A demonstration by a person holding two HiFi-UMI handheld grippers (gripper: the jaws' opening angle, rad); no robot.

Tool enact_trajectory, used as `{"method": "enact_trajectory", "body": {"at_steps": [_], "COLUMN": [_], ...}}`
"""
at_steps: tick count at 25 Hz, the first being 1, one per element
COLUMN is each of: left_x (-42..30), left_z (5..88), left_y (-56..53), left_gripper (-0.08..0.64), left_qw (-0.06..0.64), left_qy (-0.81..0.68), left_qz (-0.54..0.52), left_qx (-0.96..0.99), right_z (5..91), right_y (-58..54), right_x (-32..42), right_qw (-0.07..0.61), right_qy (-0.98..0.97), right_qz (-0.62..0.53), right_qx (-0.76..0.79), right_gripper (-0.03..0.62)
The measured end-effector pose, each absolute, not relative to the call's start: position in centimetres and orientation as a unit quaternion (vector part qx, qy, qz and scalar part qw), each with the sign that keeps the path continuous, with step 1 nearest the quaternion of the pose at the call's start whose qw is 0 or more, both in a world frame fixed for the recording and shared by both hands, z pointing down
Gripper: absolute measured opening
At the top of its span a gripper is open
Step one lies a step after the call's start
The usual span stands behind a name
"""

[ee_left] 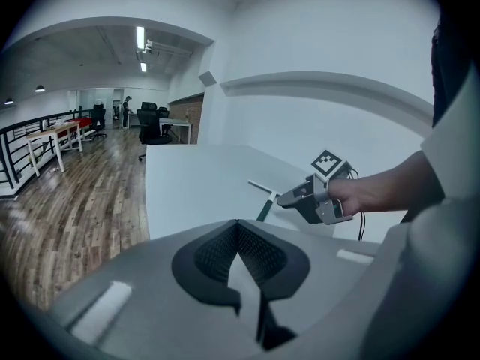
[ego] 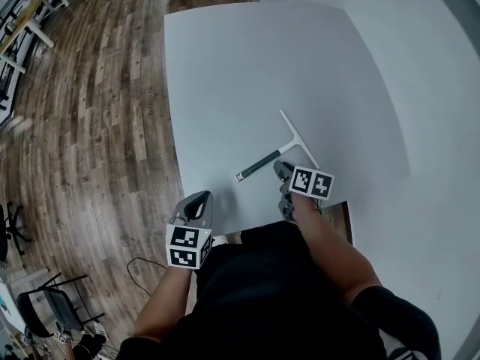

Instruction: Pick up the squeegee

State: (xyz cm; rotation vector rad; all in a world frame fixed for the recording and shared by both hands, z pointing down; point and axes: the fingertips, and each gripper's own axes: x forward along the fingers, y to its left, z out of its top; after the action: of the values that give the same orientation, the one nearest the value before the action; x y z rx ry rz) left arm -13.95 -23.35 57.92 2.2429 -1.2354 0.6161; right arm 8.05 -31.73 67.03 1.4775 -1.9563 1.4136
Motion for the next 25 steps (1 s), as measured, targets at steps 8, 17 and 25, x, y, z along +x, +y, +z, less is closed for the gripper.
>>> {"method": "enact_trajectory", "body": {"at_steps": [8, 17, 25], "left_x": [-14.4, -16.0, -16.9], "left_z": [58.3, 58.6, 59.1], "left_y": [-23.9, -23.0, -22.6], "left_gripper": [0.006, 0.006, 0.006], "left_qw": [0.261, 0.269, 0.275], "left_qy": [-0.47, -0.492, -0.499], "left_qz": [0.225, 0.222, 0.22], "left_qx": [0.812, 0.797, 0.792], "right_z": [69.7, 71.9, 72.3], "right_y": [-34.9, -36.5, -37.1], "right_x": [8.0, 8.2, 7.7], "right_qw": [0.123, 0.106, 0.149], "right_qy": [-0.623, -0.586, -0.594], "right_qz": [0.573, 0.587, 0.56], "right_qx": [0.518, 0.549, 0.558], "right_gripper": [0.172, 0.199, 0.191]}}
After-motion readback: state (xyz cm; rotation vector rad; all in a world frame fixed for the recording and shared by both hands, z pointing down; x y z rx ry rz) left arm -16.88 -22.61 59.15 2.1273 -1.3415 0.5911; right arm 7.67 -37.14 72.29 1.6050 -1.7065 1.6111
